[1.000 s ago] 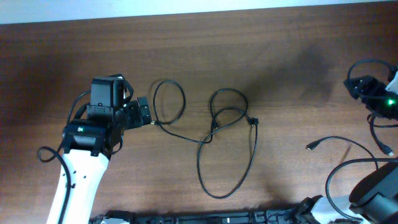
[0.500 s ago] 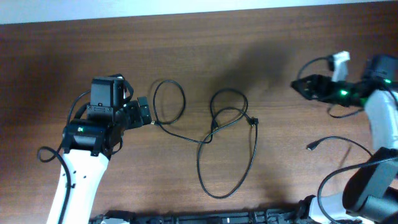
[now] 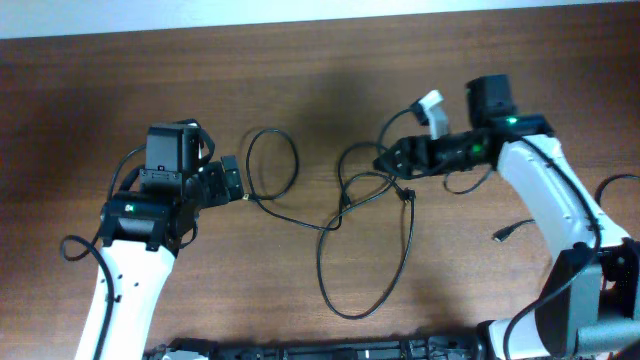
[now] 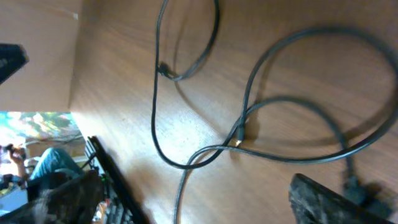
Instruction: Untangle cables
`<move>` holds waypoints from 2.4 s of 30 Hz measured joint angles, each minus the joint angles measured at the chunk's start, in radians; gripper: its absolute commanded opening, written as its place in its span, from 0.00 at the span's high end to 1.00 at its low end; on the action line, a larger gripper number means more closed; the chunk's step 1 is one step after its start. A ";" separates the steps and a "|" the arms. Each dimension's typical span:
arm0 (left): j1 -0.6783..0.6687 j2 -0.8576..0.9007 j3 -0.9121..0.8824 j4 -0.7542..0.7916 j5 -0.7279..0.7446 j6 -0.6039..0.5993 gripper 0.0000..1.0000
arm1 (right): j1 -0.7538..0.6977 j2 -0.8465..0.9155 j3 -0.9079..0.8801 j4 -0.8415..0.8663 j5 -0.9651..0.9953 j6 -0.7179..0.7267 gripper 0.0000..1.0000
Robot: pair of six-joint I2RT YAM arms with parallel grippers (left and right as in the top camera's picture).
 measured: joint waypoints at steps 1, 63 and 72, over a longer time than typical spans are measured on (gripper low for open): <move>0.000 0.000 0.000 0.000 0.000 0.000 0.01 | 0.029 0.000 0.000 0.001 0.026 0.048 0.01; 0.000 0.000 0.000 0.000 0.000 0.000 0.01 | 0.266 0.193 -0.385 0.796 0.320 0.836 0.96; 0.000 0.000 0.000 0.000 0.000 0.000 0.01 | 0.267 -0.156 -0.439 0.620 0.367 0.702 0.96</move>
